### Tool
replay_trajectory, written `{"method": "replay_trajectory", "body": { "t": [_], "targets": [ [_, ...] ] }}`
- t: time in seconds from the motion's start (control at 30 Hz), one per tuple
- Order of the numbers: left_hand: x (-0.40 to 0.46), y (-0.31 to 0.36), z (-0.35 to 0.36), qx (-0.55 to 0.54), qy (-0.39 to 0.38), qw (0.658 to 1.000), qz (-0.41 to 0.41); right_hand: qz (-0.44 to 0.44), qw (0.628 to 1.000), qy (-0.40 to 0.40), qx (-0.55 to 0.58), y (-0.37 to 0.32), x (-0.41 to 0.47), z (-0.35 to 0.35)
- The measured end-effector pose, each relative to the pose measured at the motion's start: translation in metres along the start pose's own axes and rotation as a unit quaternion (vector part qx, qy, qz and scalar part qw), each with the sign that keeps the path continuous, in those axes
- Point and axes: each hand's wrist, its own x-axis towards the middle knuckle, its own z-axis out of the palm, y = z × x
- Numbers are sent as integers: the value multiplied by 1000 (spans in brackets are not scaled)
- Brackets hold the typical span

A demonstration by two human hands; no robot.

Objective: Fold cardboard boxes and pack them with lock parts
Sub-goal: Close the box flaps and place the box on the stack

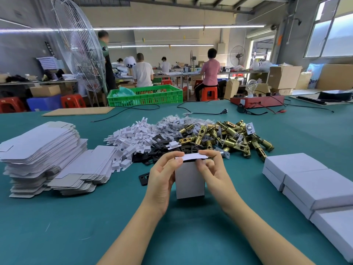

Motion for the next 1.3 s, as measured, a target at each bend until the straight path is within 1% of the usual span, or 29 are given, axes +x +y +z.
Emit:
{"method": "replay_trajectory", "body": {
  "t": [0.17, 0.27, 0.37, 0.63, 0.77, 0.93, 1.1, 1.3],
  "targets": [
    [0, -3, 0, 20, 18, 999, 25, 13, 1000, 3, -2, 3, 2, -3],
    [-1, -6, 0, 88, 32, 993, 69, 10, 1000, 9, -2, 3, 2, -3],
    [-3, -6, -1, 165, 21, 980, 111, -6, 1000, 11, -24, 1, 0, -1],
    [-3, -8, 1, 225, 26, 965, 133, -39, 995, 34, -84, 0, -5, 4],
    [-3, -8, 0, 238, 28, 960, 142, -43, 993, 47, -99, -3, -6, 4],
    [-2, -4, 4, 248, 39, 956, 153, -78, 991, 65, -91, -10, -4, 4],
    [-3, -5, 4, 216, 18, 966, 143, -77, 990, 59, -100, -7, -5, 8],
    [-3, -4, 5, 192, 8, 973, 131, -71, 993, 49, -78, -8, -3, 6]
  ]
}}
